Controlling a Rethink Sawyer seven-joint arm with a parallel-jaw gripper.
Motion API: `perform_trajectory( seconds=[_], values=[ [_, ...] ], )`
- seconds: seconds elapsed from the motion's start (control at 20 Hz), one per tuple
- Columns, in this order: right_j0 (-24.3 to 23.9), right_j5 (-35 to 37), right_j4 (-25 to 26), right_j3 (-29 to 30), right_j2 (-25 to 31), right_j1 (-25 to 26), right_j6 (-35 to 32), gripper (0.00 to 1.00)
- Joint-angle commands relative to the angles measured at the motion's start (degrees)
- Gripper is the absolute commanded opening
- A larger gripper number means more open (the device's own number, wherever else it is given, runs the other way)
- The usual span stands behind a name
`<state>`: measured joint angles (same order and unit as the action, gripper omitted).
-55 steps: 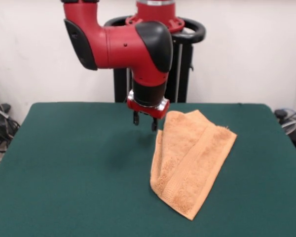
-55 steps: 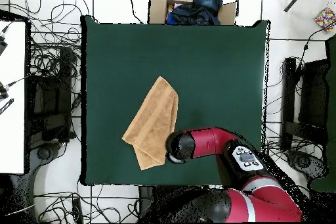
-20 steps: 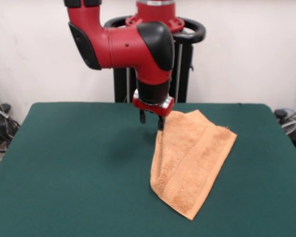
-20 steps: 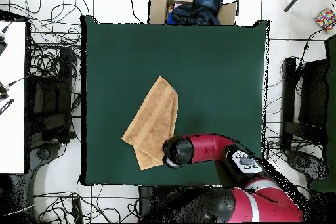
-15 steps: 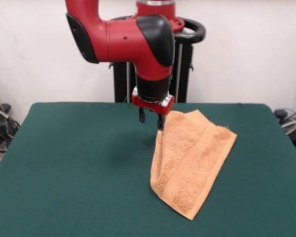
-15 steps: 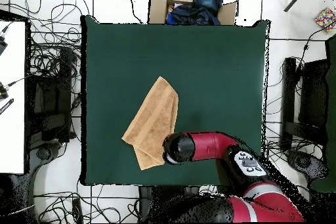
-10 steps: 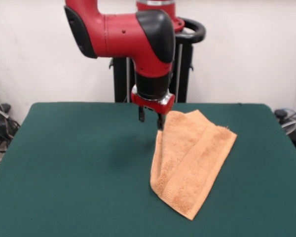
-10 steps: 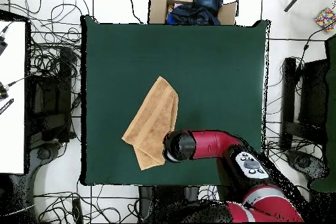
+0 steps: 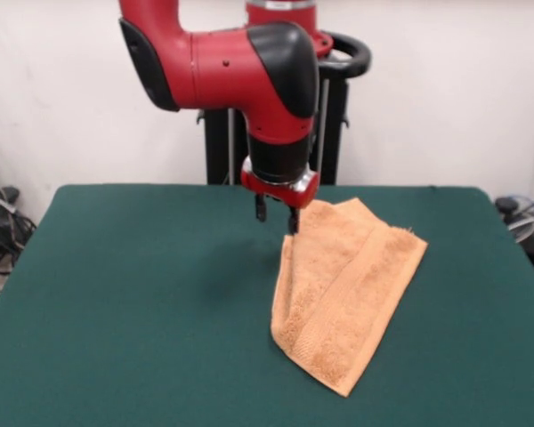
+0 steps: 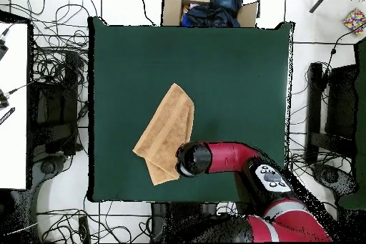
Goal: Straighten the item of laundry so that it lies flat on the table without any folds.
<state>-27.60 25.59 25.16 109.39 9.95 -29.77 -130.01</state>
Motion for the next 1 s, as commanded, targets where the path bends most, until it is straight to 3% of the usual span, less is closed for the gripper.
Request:
perform_trajectory(
  seconds=[0.05,0.4,1.0],
  values=[
    [1.49,-3.48,-1.45,-4.79,3.02,4.65,-2.9,1.0],
    [3.39,-6.9,1.01,-6.88,0.65,7.0,-3.66,1.0],
    [7.93,-11.07,4.85,-9.0,-3.61,5.13,-4.07,1.0]
  ],
)
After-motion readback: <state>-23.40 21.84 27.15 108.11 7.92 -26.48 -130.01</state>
